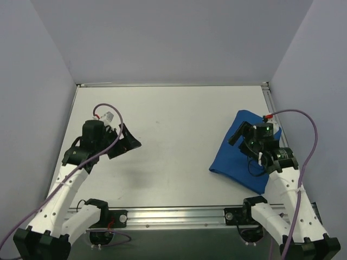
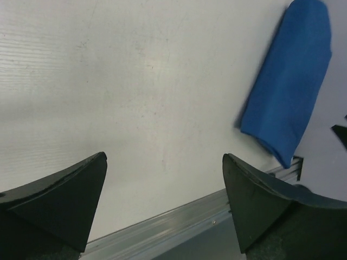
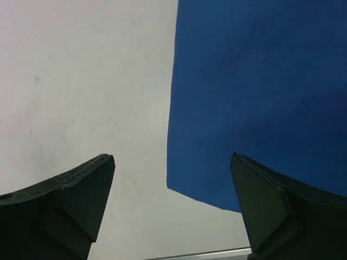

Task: Open and lay out the surgical kit
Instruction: Open the surgical kit at the center of the board.

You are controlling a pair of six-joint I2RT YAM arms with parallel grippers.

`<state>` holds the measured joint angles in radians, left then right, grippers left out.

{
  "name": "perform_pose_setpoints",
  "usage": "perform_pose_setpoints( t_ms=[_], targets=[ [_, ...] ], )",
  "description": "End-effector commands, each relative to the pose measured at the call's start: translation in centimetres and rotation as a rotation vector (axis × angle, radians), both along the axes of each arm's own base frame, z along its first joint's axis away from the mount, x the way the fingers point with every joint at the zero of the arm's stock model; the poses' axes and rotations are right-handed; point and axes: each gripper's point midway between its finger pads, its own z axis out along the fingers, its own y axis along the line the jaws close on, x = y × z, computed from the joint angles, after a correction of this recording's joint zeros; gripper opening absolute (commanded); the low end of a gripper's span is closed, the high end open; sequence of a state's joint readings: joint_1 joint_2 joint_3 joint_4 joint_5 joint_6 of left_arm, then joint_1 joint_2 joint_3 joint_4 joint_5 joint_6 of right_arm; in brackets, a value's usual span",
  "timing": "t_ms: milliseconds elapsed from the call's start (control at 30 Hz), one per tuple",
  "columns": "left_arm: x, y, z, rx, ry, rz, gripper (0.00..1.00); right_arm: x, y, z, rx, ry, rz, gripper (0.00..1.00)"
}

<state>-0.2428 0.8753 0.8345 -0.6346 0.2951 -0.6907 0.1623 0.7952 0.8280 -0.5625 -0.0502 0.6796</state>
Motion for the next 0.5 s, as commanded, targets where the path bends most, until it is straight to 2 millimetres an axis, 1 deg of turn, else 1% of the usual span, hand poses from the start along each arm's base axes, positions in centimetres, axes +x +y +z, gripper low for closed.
perform_pose_setpoints(
  t_ms=[0, 33, 67, 100, 133, 167, 200, 233, 267, 300, 333, 400, 433, 467],
  targets=[
    [-0.4, -0.8, 0.8, 0.114, 0.079, -0.156, 0.93, 0.3, -4.8, 0.8, -0.177, 0.129, -0.189, 0.91],
    [-0.2, -1.1, 0.8, 0.140, 0.084, -0.189, 0.90, 0.8, -6.5, -0.2, -0.255, 0.204, -0.249, 0.84],
    [0.1, -1.4, 1.1, 0.150, 0.084, -0.206, 0.88, 0.5, -7.5, -0.5, -0.294, 0.255, -0.285, 0.62],
    [0.8, -2.1, 1.7, 0.160, 0.072, -0.229, 0.85, 1.0, -8.4, 0.1, -0.307, 0.260, -0.339, 0.49],
    [1.1, -2.3, 2.0, 0.168, 0.061, -0.243, 0.74, 1.2, -9.9, -0.4, -0.323, 0.299, -0.391, 0.36],
    [1.3, -2.5, 2.3, 0.171, 0.054, -0.253, 0.67, 1.8, -10.7, -0.2, -0.342, 0.285, -0.422, 0.19],
    [1.4, -2.7, 2.2, 0.177, 0.060, -0.263, 0.62, 2.1, -11.1, -0.1, -0.354, 0.282, -0.435, 0.12],
    [1.7, -2.7, 2.9, 0.188, 0.037, -0.281, 0.51, 1.9, -13.0, -0.6, -0.370, 0.313, -0.494, 0.07],
    [1.9, -2.6, 3.1, 0.203, 0.032, -0.286, 0.47, 2.0, -13.9, -0.9, -0.379, 0.324, -0.522, 0.03],
    [1.9, -2.4, 2.9, 0.220, 0.045, -0.292, 0.46, 1.8, -14.6, -1.8, -0.376, 0.354, -0.532, 0.01],
    [2.1, -2.2, 3.2, 0.241, 0.027, -0.303, 0.46, 1.8, -16.0, -3.1, -0.368, 0.393, -0.558, 0.00],
    [2.2, -2.0, 3.2, 0.256, 0.022, -0.304, 0.48, 1.5, -16.9, -4.9, -0.348, 0.446, -0.573, 0.00],
    [2.2, -2.0, 3.3, 0.259, 0.020, -0.305, 0.50, 1.3, -17.5, -6.1, -0.346, 0.482, -0.593, 0.00],
    [2.2, -2.0, 3.4, 0.259, 0.015, -0.308, 0.54, 0.8, -18.6, -6.6, -0.341, 0.501, -0.627, 0.00]
  ],
)
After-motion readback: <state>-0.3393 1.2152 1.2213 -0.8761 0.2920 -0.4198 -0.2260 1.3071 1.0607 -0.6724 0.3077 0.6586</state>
